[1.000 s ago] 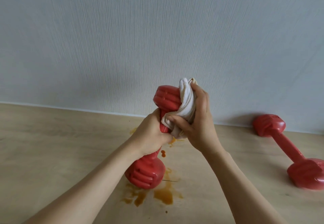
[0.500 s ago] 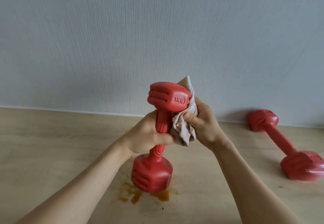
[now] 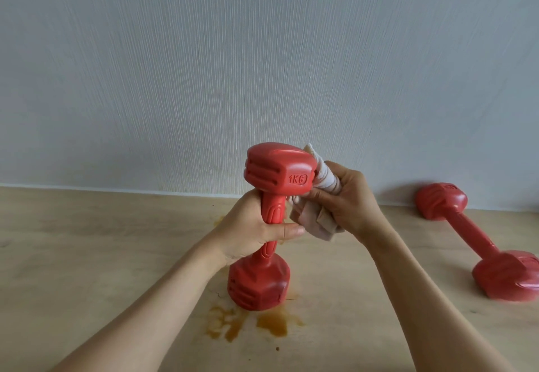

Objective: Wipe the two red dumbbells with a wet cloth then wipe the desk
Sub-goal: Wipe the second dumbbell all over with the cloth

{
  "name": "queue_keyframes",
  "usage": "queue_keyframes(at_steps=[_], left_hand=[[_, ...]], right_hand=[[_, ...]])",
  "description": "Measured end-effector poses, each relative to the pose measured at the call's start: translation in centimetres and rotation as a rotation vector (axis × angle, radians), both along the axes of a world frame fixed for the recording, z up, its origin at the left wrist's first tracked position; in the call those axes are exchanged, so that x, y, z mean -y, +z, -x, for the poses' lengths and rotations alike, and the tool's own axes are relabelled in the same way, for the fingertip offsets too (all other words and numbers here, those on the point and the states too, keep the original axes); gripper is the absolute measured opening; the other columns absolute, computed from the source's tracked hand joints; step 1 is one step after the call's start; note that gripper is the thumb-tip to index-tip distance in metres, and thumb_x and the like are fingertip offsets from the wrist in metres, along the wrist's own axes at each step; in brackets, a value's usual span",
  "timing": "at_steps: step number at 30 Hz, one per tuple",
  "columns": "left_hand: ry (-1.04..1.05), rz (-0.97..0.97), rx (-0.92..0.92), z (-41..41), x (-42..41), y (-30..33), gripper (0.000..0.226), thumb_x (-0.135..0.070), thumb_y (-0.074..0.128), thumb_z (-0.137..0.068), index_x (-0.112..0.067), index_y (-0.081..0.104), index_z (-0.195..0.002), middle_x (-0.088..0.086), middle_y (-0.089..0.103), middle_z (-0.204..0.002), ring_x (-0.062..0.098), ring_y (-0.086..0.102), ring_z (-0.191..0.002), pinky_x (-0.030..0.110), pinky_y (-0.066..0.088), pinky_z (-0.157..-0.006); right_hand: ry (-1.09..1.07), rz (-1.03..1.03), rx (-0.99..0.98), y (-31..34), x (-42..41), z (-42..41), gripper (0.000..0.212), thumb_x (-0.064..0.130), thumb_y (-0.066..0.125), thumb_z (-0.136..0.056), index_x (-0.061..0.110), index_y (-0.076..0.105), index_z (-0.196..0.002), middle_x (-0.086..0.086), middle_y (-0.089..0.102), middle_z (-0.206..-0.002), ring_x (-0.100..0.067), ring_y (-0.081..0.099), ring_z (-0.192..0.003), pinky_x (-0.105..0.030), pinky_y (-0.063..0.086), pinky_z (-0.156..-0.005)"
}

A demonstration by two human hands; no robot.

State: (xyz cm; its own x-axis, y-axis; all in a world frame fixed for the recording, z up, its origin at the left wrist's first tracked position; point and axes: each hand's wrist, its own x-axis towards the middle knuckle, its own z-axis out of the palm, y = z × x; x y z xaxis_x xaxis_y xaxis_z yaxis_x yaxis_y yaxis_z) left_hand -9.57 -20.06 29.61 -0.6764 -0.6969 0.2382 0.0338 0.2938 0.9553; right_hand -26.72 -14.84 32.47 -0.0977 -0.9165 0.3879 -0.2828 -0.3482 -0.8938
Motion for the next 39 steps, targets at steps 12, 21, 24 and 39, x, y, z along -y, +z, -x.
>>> queue_keyframes(at_steps=[12,21,24,39], left_hand=[[0.329,-0.495,-0.352,-1.5,-2.0,2.7,0.019,-0.022,0.062,-0.085,-0.011,0.049,-0.076,0.004,0.043,-0.063,0.016,0.047,-0.057,0.03,0.047,-0.056],[0.53,-0.438,-0.396,-0.6,-3.8,4.6,0.023,-0.032,0.058,-0.09,-0.016,0.053,-0.074,-0.001,0.041,-0.063,0.011,0.043,-0.059,0.023,0.04,-0.059],[0.57,-0.464,-0.405,0.1,-4.6,4.8,0.03,-0.037,0.061,-0.087,-0.014,0.051,-0.07,0.0,0.042,-0.061,0.012,0.044,-0.057,0.028,0.041,-0.06],[0.549,-0.893,-0.223,0.5,-7.5,6.4,0.022,-0.026,0.054,-0.093,-0.005,0.053,-0.088,0.012,0.058,-0.08,0.023,0.059,-0.07,0.034,0.054,-0.062]], right_hand=[[-0.231,-0.171,-0.19,-0.3,-3.1,-0.2,0.022,0.012,0.078,-0.072,0.016,0.066,-0.091,0.001,0.068,-0.079,-0.008,0.065,-0.072,-0.024,0.051,-0.068],[-0.141,-0.297,-0.987,4.4,-4.7,-5.0,0.055,0.082,0.057,-0.053,0.035,0.067,-0.079,0.015,0.064,-0.086,-0.008,0.06,-0.079,-0.033,0.049,-0.069],[-0.21,-0.306,-1.231,4.7,-5.1,-6.9,0.064,0.087,0.054,-0.052,0.024,0.059,-0.066,0.007,0.058,-0.068,-0.014,0.053,-0.07,-0.029,0.037,-0.062],[-0.405,-0.054,-1.427,3.6,-5.2,-6.6,0.038,0.054,0.069,-0.071,0.022,0.049,-0.073,0.01,0.046,-0.073,-0.015,0.042,-0.093,-0.03,0.028,-0.071]])
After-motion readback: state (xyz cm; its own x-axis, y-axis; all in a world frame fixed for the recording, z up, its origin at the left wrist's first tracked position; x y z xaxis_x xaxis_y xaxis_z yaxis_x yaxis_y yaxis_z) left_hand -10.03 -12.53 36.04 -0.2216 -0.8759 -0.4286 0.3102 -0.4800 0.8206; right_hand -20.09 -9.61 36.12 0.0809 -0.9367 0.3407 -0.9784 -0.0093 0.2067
